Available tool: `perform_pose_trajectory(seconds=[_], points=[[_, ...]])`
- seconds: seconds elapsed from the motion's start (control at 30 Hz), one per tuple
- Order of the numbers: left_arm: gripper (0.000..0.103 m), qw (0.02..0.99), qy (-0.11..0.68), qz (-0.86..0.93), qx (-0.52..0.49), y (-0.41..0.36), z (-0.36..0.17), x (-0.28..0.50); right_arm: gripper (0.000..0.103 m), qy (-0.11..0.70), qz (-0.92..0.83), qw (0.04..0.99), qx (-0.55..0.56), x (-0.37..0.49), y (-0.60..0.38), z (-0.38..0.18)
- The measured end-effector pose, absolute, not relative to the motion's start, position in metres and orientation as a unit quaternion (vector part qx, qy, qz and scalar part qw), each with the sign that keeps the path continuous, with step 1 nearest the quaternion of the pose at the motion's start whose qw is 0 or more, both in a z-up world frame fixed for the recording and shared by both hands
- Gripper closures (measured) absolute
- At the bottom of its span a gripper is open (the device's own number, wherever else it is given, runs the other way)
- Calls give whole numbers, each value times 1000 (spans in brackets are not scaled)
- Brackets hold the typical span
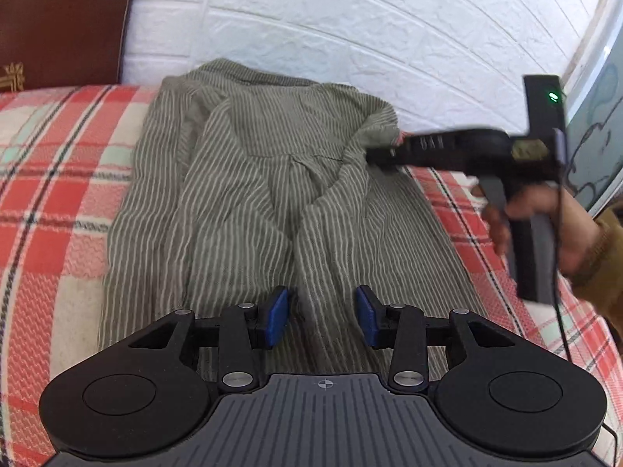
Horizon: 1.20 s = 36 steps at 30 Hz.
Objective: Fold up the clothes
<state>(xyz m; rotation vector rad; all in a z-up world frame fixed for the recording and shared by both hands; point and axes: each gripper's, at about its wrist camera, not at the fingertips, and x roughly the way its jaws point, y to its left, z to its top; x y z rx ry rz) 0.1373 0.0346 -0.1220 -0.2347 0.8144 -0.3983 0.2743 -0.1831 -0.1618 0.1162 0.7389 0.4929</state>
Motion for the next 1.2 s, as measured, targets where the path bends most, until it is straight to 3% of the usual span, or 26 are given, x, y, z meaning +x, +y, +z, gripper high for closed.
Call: perform_pose_trajectory(seconds=[0.23, 0.37, 0.47, 0.6, 0.73, 0.77, 0.8, 0.83, 1.1, 1.2], points=[[47, 892, 388, -201, -113, 35, -118, 139, 89, 322, 225, 916, 81, 310, -184, -147], [40, 913, 356, -187, -64, 31, -103, 146, 72, 294, 228, 924, 91, 302, -196, -124], [40, 916, 352, -192, -18, 22, -102, 163, 72, 310, 212, 924, 67, 300, -201, -123], [39, 908, 365, -203, 3, 10, -107, 183, 55, 332, 198, 921, 47, 305, -199, -131], [40, 902, 376, -210, 0, 5, -110, 193, 55, 353, 180, 918, 21, 315, -186, -142], [46, 899, 382, -214, -9, 7, -111, 195, 64, 361, 183, 914, 17, 318, -182, -144], [87, 895, 387, -219, -19, 10, -112, 198, 94, 369, 189, 910, 14, 321, -177, -146], [96, 892, 393, -223, -28, 12, -114, 200, 99, 368, 196, 909, 16, 322, -174, -145], [96, 895, 394, -202, -61, 37, -117, 197, 99, 360, 212, 908, 27, 334, -155, -145], [84, 894, 397, -199, -61, 34, -124, 199, 99, 365, 197, 910, 16, 335, -153, -160]])
